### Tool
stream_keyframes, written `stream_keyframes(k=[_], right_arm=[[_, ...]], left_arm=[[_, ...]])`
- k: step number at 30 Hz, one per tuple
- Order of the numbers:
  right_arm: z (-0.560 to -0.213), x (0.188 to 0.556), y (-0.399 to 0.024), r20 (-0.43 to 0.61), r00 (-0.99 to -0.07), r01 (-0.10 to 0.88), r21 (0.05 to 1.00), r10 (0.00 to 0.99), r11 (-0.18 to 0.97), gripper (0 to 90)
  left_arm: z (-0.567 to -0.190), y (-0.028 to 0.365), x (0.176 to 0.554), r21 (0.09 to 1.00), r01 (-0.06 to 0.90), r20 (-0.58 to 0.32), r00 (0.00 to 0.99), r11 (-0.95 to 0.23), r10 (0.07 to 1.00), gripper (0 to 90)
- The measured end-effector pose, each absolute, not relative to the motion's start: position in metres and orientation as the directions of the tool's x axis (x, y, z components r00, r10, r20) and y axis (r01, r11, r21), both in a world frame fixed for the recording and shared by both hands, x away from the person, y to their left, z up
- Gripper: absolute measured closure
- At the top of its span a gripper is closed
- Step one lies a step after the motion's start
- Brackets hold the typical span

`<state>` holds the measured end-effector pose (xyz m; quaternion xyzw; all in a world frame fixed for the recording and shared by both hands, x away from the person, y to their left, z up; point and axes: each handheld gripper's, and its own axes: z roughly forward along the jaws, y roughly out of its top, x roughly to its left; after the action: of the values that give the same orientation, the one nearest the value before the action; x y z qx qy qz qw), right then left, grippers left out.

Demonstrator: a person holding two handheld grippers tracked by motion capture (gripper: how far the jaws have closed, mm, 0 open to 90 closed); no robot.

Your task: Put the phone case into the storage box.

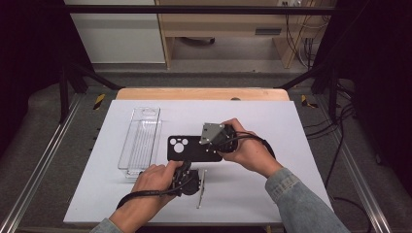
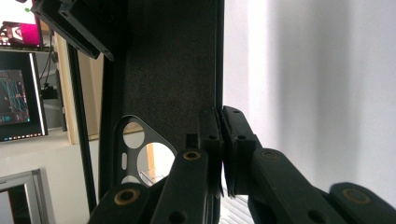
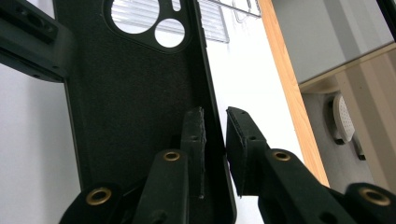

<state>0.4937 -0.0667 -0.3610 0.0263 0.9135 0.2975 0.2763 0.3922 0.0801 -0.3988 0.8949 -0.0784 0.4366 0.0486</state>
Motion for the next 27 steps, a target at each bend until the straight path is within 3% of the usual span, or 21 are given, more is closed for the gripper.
stream_keyframes(k=[12, 27], right_arm=[[-0.3623, 0.4935, -0.0658, -0.521, -0.836, -0.161, 0.529, 0.169, 0.833, 83.3], [-0.3630, 0.4925, -0.0634, -0.542, -0.829, -0.182, 0.496, 0.139, 0.849, 83.2]], left_arm=[[-0.3986, 0.0820, 0.3914, -0.010, -0.186, 0.789, 0.602, -0.983, -0.122, 86.6], [-0.4009, 0.0833, 0.3912, -0.038, -0.199, 0.809, 0.569, -0.979, -0.147, 86.6]])
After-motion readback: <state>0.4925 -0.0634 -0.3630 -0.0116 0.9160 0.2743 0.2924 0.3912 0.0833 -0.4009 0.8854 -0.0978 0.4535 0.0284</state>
